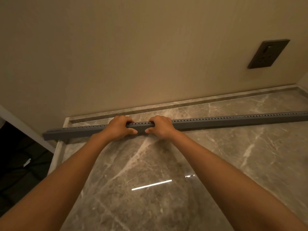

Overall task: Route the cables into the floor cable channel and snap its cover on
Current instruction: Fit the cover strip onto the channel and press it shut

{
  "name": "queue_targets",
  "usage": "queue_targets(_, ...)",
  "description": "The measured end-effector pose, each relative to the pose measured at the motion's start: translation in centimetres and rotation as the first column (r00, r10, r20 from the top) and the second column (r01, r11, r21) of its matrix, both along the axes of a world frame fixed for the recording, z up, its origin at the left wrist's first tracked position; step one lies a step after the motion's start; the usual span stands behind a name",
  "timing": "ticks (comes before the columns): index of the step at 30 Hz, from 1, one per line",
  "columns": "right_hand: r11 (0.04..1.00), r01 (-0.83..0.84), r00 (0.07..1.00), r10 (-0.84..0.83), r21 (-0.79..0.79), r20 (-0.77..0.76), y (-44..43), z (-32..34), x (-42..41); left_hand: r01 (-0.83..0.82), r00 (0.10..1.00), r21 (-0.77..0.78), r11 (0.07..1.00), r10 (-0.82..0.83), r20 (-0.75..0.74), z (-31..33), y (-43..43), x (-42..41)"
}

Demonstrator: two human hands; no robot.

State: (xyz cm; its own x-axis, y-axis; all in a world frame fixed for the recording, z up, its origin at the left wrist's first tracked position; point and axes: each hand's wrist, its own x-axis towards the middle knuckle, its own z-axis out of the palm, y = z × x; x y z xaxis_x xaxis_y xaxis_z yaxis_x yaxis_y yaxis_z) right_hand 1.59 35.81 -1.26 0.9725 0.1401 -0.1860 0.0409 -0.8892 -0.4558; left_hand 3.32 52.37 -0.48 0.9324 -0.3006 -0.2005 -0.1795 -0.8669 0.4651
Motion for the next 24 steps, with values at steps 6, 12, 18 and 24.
queue_targets(6, 0.999, -0.052, 0.998, 0.052, -0.009, 0.024, 0.9, -0.1, 0.0, 0.042, 0.996, 0.097, 0.994, -0.049, 0.069, -0.1, -0.1, 0.0)
queue_targets(12, 0.976, -0.132, 0.984, 0.150, -0.175, 0.095, 1.3, -0.6, -0.3, 0.046, 0.982, 0.161, 0.986, -0.074, 0.174, -0.2, -0.6, -0.6)
queue_targets(18, 0.964, -0.147, 0.974, 0.181, -0.222, 0.138, 1.4, -0.7, -0.5, 0.063, 0.965, 0.214, 0.975, -0.115, 0.238, -0.2, -0.7, -0.7)
queue_targets(24, 0.963, -0.135, 0.980, 0.165, -0.233, 0.112, 1.6, -0.7, -0.6, 0.081, 0.982, 0.115, 0.990, -0.099, 0.163, -0.4, 0.0, -0.1)
